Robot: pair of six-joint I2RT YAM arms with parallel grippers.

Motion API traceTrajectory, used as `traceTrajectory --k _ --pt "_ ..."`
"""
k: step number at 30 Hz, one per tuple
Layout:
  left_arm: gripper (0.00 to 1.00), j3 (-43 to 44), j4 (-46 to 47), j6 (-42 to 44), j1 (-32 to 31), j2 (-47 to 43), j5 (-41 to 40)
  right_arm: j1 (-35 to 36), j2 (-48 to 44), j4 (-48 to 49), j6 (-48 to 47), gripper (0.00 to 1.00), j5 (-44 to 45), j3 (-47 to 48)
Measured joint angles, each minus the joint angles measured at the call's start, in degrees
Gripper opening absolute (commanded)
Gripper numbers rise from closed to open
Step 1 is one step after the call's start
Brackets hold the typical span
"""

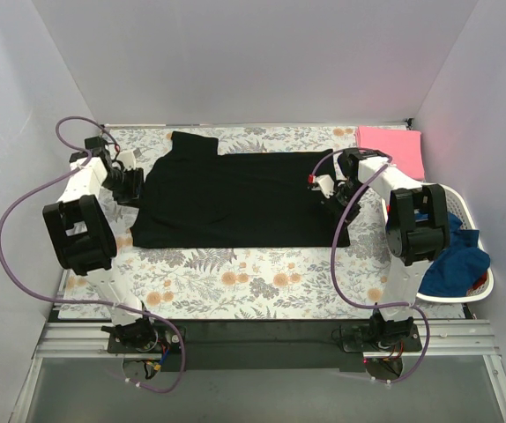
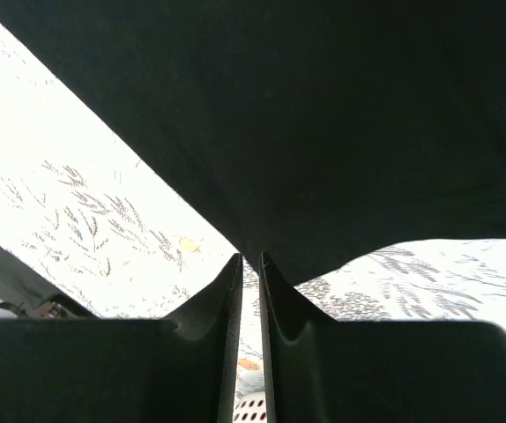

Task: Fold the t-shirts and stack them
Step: Fold the tshirt

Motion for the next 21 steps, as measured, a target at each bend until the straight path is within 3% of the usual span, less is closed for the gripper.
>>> traceTrajectory --k 7,13,21 --pt "0.24 -3.8 -0.4 -0.1 -0.7 -4.1 2.1 0.0 2.2 0.2 0.2 0.15 -0.3 1.9" --pt "0.18 -13.2 2.6 -0.1 -1.0 -3.3 0.7 0.0 6.5 0.8 0.4 0.14 0.6 1.9" --pt "0.11 -22.8 7.4 0.2 -0.9 -5.7 -1.4 0.0 2.2 4.6 0.7 0.14 1.8 -4.0"
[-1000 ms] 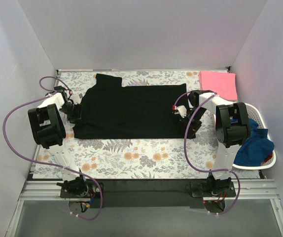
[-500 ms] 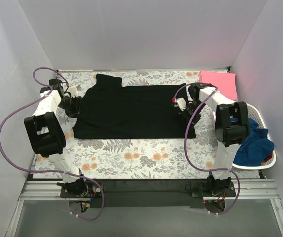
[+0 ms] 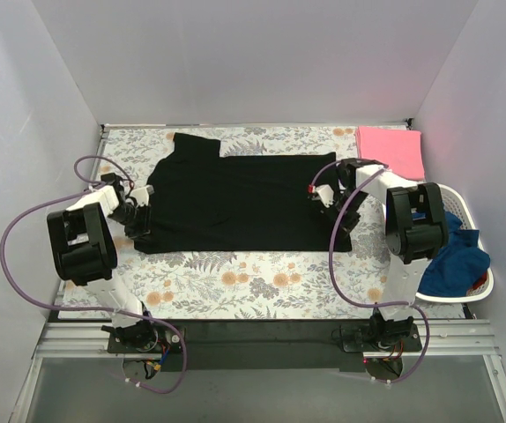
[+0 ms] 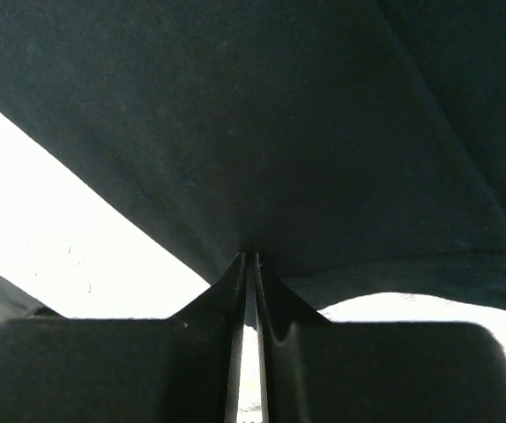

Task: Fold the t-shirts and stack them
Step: Fold the tshirt

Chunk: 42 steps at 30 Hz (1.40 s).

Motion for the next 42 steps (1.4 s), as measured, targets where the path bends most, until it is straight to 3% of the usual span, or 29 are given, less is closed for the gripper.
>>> traceTrajectory --k 7,10,11,12,14,17,22,28,35,42 --pt "0.1 -9.6 -1.5 2.1 0.0 -8.5 -0.9 0.0 -8.0 1.5 -0.7 0.16 0.7 -10.9" --pt "0.23 -11.2 -5.5 3.1 0.0 -11.4 -1.4 0.0 -10.0 -1.0 -1.2 0.23 0.3 -13.1" --pt "0.35 -10.8 -7.1 3.5 0.0 -12.4 -1.3 0.0 -10.5 -2.3 -1.3 0.25 -0.4 -12.9" --pt "0.39 -9.6 -8.7 4.0 0.0 -13.2 -0.8 0.0 -10.8 -3.5 -1.6 0.29 -0.9 -12.1" --pt "0.46 -4.8 -12.0 4.1 0.0 -13.7 1.1 -0.1 -11.1 -6.9 -1.8 0.36 -2.6 -7.1" --pt "0.5 9.5 -14.6 3.9 0.0 -11.1 5.0 -0.6 -10.4 -8.4 -1.9 0.45 -4.5 4.3" --pt "0.55 33.3 -10.9 0.2 -0.1 -0.8 12.0 -2.8 -1.5 -8.1 -1.3 0.47 -5.9 30.3" --pt "0.55 49.9 -3.5 -7.7 -1.0 15.3 13.6 -4.2 15.3 -6.1 0.7 0.47 -4.0 52.5" --pt "0.56 56.5 4.5 -14.0 -3.9 29.1 9.2 -4.4 23.8 3.9 3.9 0.54 0.0 51.6" --pt "0.56 58.3 8.0 -15.4 -8.4 34.7 5.0 -4.7 25.0 14.5 5.5 0.61 2.9 49.6"
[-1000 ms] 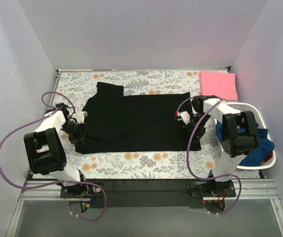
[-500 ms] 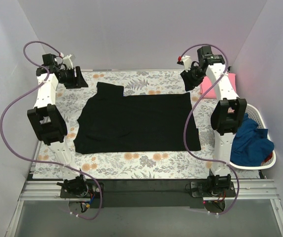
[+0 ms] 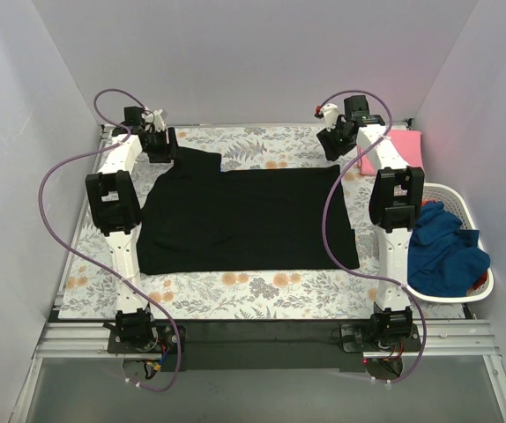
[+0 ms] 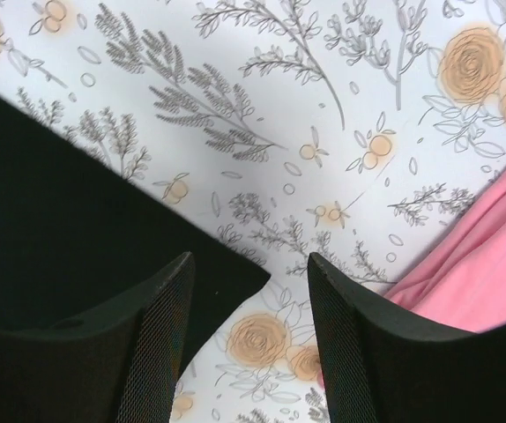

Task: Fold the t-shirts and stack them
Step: Fold the tshirt

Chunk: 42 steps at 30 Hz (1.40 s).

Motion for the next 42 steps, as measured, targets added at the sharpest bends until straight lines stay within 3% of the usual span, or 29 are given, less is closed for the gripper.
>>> traceTrajectory --k 20,26,33,42 --pt "0.58 1.2 3.0 -0.5 -0.4 3.8 -4.3 -2.6 1.5 8.0 7.9 0.56 -4.6 -7.9" --pt "0.58 1.6 3.4 -1.1 -0.4 4.7 -4.7 -3.5 1.7 8.8 9.7 0.38 -5.9 -8.0" --pt "0.58 5.1 4.7 -1.9 -0.5 7.1 -5.6 -4.3 1.7 10.9 10.5 0.04 -8.6 -9.4" --pt "0.57 6.3 5.9 -2.7 -1.2 8.2 -2.9 -4.5 1.5 11.6 10.2 0.01 -10.1 -10.2"
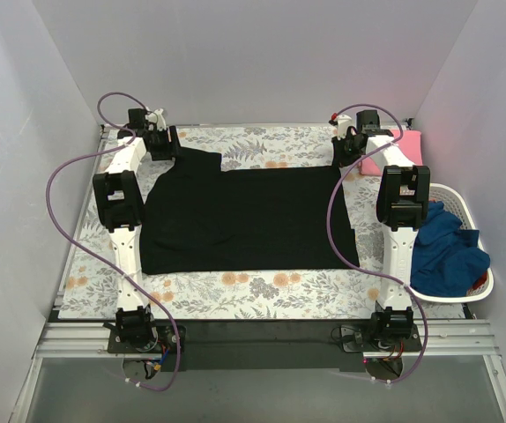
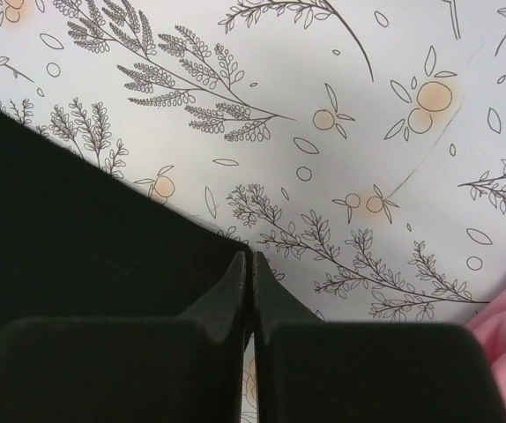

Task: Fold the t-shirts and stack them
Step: Fold the tshirt

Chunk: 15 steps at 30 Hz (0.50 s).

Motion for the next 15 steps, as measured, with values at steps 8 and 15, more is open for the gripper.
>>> traceTrajectory --k 8,15 --pt "0.25 -0.2 -0.2 -2.8 -0.7 0.3 3.5 0.0 -0.3 0.1 0.0 0.01 -1.2 -0.5" --pt "0.0 -0.3 0.3 -3.6 -0.8 0.3 3.8 0.0 -1.2 -0.8 0.0 0.01 -2.1 -1.6"
